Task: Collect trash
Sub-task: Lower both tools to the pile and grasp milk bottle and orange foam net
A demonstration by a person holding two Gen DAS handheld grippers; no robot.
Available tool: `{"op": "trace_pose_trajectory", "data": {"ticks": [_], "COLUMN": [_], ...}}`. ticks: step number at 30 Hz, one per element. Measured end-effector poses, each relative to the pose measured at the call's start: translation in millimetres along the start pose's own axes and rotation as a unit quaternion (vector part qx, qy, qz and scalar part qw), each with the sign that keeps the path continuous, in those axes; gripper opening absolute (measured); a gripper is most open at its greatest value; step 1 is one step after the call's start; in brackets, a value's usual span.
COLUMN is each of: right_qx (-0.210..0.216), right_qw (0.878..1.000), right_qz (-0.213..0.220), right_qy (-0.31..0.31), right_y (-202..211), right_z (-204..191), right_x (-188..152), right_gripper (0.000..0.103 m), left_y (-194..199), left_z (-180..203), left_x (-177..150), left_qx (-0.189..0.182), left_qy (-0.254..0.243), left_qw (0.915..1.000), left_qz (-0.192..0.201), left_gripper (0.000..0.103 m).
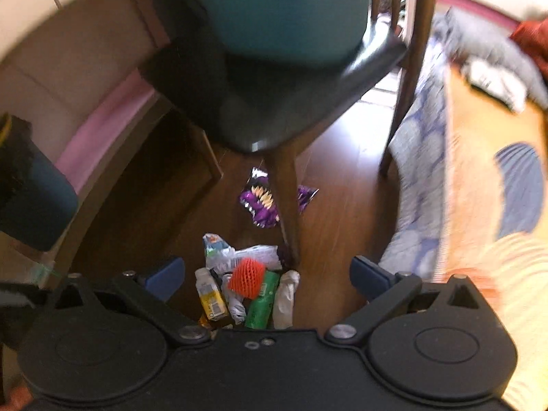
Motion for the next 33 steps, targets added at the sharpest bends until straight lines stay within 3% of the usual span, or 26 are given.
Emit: {"op": "trace_pose_trajectory", "data": {"ticks": [8,16,21,25,29,33], "right_qx": [0.012,0.035,0.044,0.041,0.045,0.043], "right_qw": [0.999,0.996,0.995,0.992,0.986,0.984], "right_qz": [-0.037,-0.074,-0.076,-0.076,-0.082,-0.09], "right_qy": [-0.019,-0.017,-0.042,-0.091,-0.139,-0.145], "right_y": [-106,-206,-255,-288,-316,-334], "right_z": [33,57,74,95,102,100], "right_x": [-29,-54,-63,-64,-68,-74], "right_gripper": [0.099,0.091,0.088,0.082,0.078,0.071], "left_y": [-125,-252,-316,-348,-378,-394], "left_z": [4,-16,-15,-3,0,1], "left_x": [-10,16,28,29,23,20], "left_qx": [0.018,0.028,0.031,0.04,0.046,0.018], "left_qy": [0.042,0.142,0.16,0.126,0.123,0.144], "left_qw": [0.9974,0.9839,0.9787,0.9828,0.9806,0.9772], "left_qz": [-0.056,-0.105,-0.125,-0.129,-0.145,-0.155], "left_gripper": [0.076,0.076,0.076,0.076,0.076,0.077]}}
Point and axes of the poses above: each gripper's, at about its wrist camera, not at the fingertips, and y roughly against the way its jaws point, z to its right, x to its top, the point moved 2 cm from there along -y, roughly the way its jaws point, and after that the axes turned 15 degrees about x, right-handed, at the moved point
